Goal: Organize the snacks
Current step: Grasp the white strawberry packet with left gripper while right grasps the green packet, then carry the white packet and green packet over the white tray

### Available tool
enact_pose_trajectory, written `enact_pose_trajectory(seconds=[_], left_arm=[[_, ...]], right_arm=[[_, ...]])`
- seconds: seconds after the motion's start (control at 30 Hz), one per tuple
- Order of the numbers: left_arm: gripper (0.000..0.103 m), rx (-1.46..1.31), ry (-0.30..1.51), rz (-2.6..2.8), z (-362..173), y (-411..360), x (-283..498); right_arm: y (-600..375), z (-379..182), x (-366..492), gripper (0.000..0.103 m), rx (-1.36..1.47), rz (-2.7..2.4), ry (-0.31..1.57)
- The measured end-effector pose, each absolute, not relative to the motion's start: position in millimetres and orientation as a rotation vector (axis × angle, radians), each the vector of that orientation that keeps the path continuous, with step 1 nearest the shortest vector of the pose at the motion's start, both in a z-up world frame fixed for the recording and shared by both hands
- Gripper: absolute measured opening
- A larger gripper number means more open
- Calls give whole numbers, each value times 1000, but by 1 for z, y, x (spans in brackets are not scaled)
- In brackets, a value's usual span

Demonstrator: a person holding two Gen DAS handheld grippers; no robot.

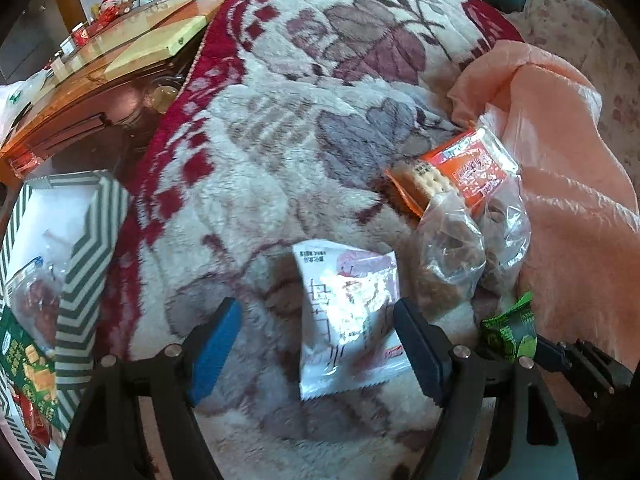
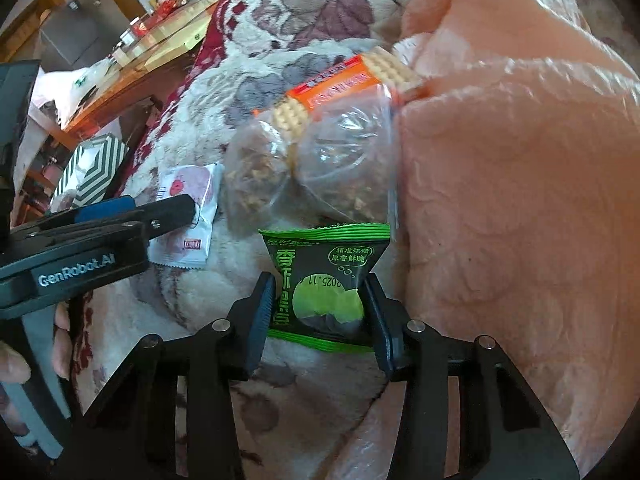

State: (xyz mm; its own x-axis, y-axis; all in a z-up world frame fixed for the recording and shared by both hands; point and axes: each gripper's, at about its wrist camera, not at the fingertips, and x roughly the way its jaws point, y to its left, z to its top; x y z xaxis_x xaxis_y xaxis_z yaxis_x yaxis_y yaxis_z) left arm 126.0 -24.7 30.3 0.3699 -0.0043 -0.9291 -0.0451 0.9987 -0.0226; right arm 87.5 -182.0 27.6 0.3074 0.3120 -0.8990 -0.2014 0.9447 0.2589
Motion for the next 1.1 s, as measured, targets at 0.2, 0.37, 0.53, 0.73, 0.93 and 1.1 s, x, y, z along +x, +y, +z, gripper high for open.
enact_pose_trajectory(seconds=[0.2, 0.37, 0.53, 0.73, 0.93, 1.1], left_arm=[[61, -88, 1199, -54, 25, -26, 127], [63, -132, 1212, -75, 27, -21, 125], [77, -98, 1229, -74, 24, -30, 123], [72, -86, 1233, -35, 19, -31, 128], [55, -90, 1203, -39, 21, -18, 122], [55, -93, 1150, -24, 39, -2, 103]], right_arm=[[-177, 29, 86, 43, 92, 364, 1204], [-180, 28, 84, 43, 114, 361, 1210], [-182, 26, 85, 43, 128, 360, 1217], [-183, 26, 85, 43, 131, 365, 1216], [-178, 32, 82, 43, 88, 373, 1205], [-168, 44, 76, 41, 68, 394, 1183]])
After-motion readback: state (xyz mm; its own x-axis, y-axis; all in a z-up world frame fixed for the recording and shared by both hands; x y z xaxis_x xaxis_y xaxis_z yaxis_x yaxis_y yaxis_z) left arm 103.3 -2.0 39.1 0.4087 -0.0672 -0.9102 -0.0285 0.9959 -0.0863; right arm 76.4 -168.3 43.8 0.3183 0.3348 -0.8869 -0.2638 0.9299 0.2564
